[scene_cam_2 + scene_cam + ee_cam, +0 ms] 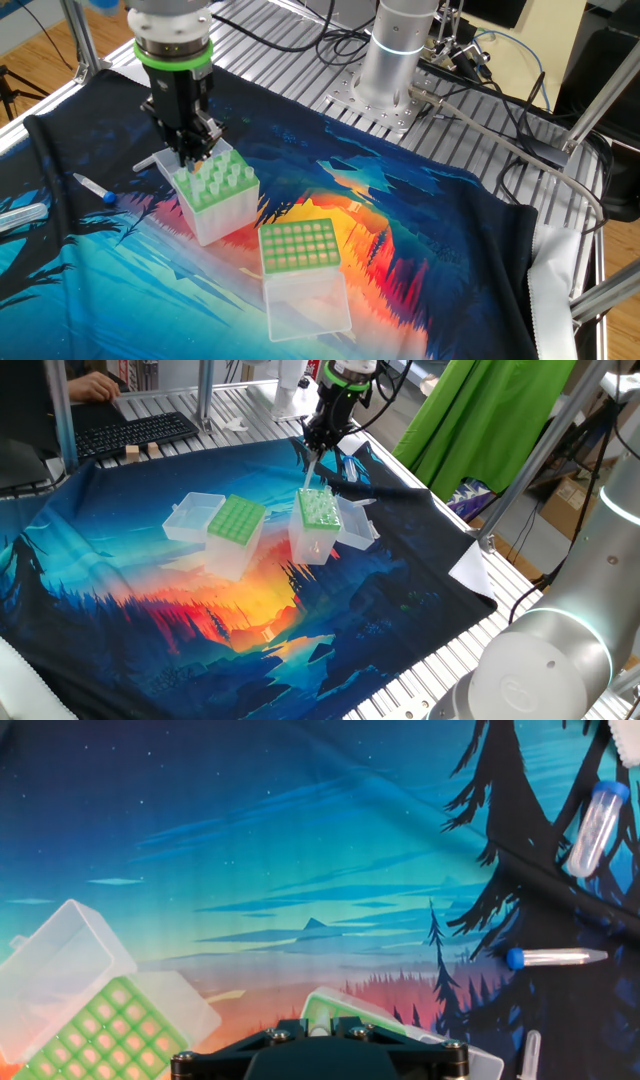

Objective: Transfer all large pipette tips from one holder to another

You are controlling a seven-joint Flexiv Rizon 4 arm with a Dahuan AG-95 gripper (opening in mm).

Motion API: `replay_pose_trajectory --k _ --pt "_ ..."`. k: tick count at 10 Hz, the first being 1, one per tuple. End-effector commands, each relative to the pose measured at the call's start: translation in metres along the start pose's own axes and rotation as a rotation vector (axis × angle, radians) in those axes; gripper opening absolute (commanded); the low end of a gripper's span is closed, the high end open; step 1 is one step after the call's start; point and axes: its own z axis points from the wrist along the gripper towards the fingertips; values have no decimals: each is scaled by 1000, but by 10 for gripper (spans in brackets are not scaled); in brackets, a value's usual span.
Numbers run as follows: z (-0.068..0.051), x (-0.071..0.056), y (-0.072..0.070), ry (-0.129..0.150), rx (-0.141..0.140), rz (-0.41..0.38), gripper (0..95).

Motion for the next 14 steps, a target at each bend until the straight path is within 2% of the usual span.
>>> replay_pose_trajectory --k 1,2,5,7,8,9,10,11,14 --pt "1 0 0 14 1 -14 0" --pt "1 0 0 19 3 -16 190" --pt "1 0 0 20 5 -14 190" --pt "0 1 1 34 1 -70 190" --pt "-3 5 3 35 1 -116 0" --pt "-7 15 11 35 1 -162 0" --pt "-9 21 17 36 2 -161 0" --pt "-14 32 29 47 2 -159 0" --pt "-19 48 60 63 3 -171 0"
